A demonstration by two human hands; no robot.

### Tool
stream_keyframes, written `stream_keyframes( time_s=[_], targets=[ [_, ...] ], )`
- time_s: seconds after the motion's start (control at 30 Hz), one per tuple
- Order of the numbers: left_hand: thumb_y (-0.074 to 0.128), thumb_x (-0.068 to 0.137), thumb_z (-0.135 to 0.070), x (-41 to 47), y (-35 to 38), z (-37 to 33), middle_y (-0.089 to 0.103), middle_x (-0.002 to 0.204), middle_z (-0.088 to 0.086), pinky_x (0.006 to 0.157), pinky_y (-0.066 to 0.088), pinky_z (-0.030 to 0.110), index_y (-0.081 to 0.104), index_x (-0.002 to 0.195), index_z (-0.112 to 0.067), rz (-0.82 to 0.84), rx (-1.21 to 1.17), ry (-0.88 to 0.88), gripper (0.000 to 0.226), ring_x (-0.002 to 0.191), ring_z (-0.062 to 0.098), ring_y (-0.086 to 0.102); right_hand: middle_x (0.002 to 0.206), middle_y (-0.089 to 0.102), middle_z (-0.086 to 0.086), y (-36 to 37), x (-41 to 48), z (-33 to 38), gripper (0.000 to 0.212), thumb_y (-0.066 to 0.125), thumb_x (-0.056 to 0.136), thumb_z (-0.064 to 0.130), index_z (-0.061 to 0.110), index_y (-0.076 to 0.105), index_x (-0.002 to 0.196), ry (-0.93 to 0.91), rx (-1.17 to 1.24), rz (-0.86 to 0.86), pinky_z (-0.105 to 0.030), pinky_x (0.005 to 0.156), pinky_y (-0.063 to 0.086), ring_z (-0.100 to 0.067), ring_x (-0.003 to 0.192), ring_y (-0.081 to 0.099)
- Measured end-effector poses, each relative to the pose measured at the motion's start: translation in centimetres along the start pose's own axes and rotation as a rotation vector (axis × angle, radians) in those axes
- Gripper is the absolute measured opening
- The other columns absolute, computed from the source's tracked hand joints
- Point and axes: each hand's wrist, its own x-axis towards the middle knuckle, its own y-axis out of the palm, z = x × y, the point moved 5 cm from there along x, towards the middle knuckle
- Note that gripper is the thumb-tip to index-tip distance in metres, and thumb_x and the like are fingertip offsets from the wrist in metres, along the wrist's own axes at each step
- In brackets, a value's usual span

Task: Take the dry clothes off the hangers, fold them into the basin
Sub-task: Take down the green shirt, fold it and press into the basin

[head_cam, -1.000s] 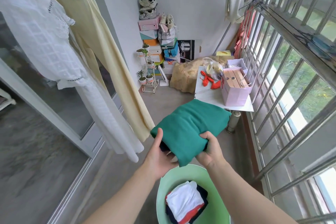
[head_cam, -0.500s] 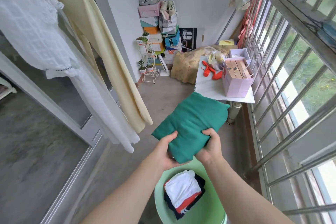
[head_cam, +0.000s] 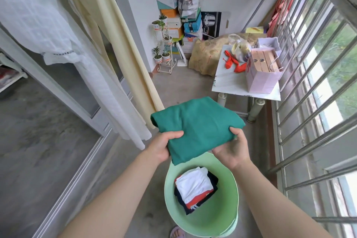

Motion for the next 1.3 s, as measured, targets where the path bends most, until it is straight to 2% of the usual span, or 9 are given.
stream_keyframes(
  time_s=[0.13,0.2,0.33,0.43,0.5,0.6,0.77,1.03,1.3],
  targets=[
    [0.069,0.060,0.002,0.5,-2.3,0.7,0.073,0.103,0.007,0.078,0.056,0.036,0.066,0.106,-0.010,-0.025,0.110,0.047,0.048,0.091,0.022,0.070,0.120,0.067,0.000,-2.9,0.3,0.0,0.053,0.060,0.077,0.051,0.023,0.060,0.122,0.219,-0.320,-0.204,-0.031,0.089,0.053,-0.016,0.099,0.067],
    [0.070,0.058,0.001,0.9,-3.4,1.7,0.073,0.102,0.007,0.078,0.055,0.036,0.066,0.105,-0.009,-0.071,0.116,0.061,0.049,0.093,0.024,0.070,0.112,0.066,0.000,-4.9,0.4,-0.2,0.054,0.062,0.079,0.051,0.022,0.057,0.124,0.290,-0.467,-0.322,-0.031,0.085,0.054,-0.017,0.094,0.066],
    [0.072,0.056,0.001,1.8,-5.3,3.9,0.070,0.111,0.013,0.077,0.056,0.036,0.062,0.113,-0.004,-0.127,0.149,0.062,0.058,0.099,0.029,0.068,0.127,0.053,0.006,-8.0,1.2,-0.7,0.070,0.072,0.074,0.047,0.044,0.039,0.136,0.371,-0.582,-0.356,-0.035,0.081,0.055,-0.023,0.100,0.065],
    [0.071,0.057,0.003,2.6,-6.9,6.1,0.070,0.109,0.011,0.071,0.057,0.033,0.060,0.116,-0.004,-0.138,0.167,0.020,0.060,0.093,0.024,0.070,0.118,0.064,0.004,-9.2,2.4,-1.7,0.065,0.079,0.065,0.040,0.033,0.055,0.125,0.424,-0.774,-0.320,-0.036,0.085,0.054,-0.018,0.098,0.066],
    [0.070,0.058,0.003,3.6,-8.0,7.7,0.070,0.111,0.011,0.073,0.057,0.035,0.059,0.117,-0.005,-0.137,0.171,-0.020,0.061,0.095,0.025,0.069,0.102,0.071,0.000,-10.3,3.5,-2.6,0.050,0.077,0.074,0.030,0.018,0.060,0.119,0.434,-0.872,-0.318,-0.031,0.070,0.057,-0.017,0.085,0.069],
    [0.069,0.060,0.003,4.2,-10.1,10.8,0.069,0.114,0.012,0.080,0.056,0.039,0.059,0.118,-0.006,-0.174,0.105,-0.086,0.059,0.098,0.027,0.068,0.092,0.075,-0.002,-12.7,4.4,-3.9,0.030,0.068,0.085,0.025,0.012,0.064,0.112,0.402,-0.851,-0.358,-0.029,0.063,0.057,-0.018,0.080,0.072],
    [0.058,0.081,0.003,6.0,-14.5,17.8,0.071,0.110,0.011,0.072,0.059,0.040,0.062,0.116,-0.008,-0.233,-0.106,-0.246,0.037,0.093,0.026,0.070,0.088,0.075,0.001,-18.6,5.5,-7.9,0.020,0.053,0.095,0.032,0.018,0.066,0.100,0.405,-0.598,-0.446,-0.033,0.074,0.054,-0.018,0.082,0.069],
    [0.051,0.088,0.004,11.1,-20.8,29.4,0.066,0.119,0.016,0.079,0.056,0.042,0.058,0.125,-0.004,-0.302,-0.132,-0.524,0.038,0.101,0.030,0.067,0.094,0.070,-0.004,-30.6,7.7,-13.3,0.017,0.056,0.094,0.030,0.016,0.064,0.100,0.474,-0.738,-0.632,-0.030,0.066,0.052,-0.020,0.081,0.066],
    [0.044,0.083,0.018,23.5,-25.9,36.6,0.062,0.126,0.016,0.089,0.052,0.045,0.052,0.131,-0.006,-0.330,-0.091,-0.481,0.055,0.110,0.033,0.062,0.078,0.064,0.000,-40.6,16.9,-14.4,0.023,0.048,0.098,0.020,0.020,0.058,0.078,0.284,-1.018,-0.616,-0.025,0.061,0.047,-0.007,0.057,0.061]
  ],
)
